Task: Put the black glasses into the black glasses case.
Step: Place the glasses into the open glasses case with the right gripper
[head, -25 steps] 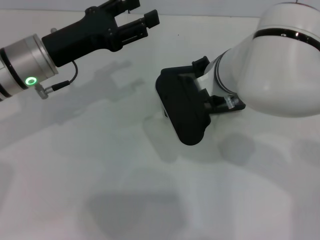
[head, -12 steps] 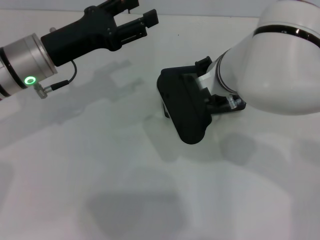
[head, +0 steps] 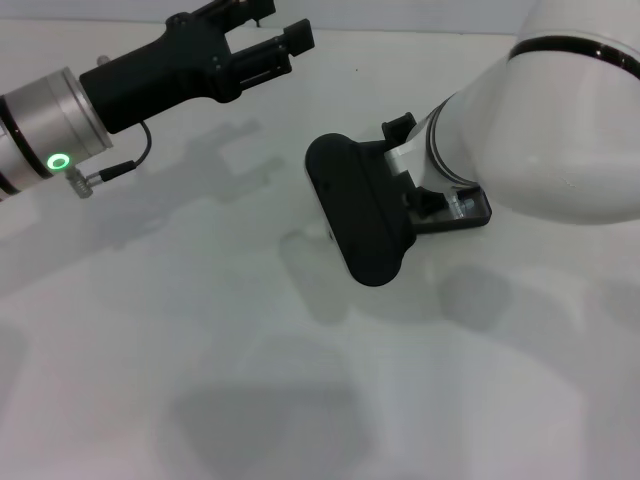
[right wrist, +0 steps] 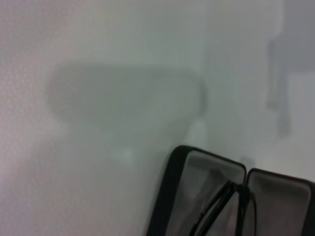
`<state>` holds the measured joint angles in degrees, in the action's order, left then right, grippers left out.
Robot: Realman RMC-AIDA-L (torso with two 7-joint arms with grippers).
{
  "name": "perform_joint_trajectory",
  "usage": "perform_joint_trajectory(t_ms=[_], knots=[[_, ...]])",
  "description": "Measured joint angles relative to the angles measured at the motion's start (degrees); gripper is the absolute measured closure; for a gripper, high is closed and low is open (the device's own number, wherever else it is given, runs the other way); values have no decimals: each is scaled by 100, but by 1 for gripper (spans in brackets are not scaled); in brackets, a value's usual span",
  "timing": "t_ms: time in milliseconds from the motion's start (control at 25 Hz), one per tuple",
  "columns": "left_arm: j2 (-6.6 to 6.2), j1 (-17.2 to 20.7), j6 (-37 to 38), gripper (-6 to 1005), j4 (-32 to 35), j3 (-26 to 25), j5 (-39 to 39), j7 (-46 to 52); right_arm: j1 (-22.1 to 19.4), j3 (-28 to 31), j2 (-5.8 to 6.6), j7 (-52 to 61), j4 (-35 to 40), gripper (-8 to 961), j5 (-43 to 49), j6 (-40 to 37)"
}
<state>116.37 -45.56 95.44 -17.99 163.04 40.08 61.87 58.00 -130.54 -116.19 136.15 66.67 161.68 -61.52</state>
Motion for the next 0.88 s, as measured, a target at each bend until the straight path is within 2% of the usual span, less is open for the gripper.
perform_joint_trajectory(t_ms=[440,880], knots=[[-6,52,17,200,-3,0,0,-9,-2,118,0,0,262,728,-157,-319],[-17,110,46,200,-2,0,-7,-9,-12,509,0,-120,544,699,-513,-905]])
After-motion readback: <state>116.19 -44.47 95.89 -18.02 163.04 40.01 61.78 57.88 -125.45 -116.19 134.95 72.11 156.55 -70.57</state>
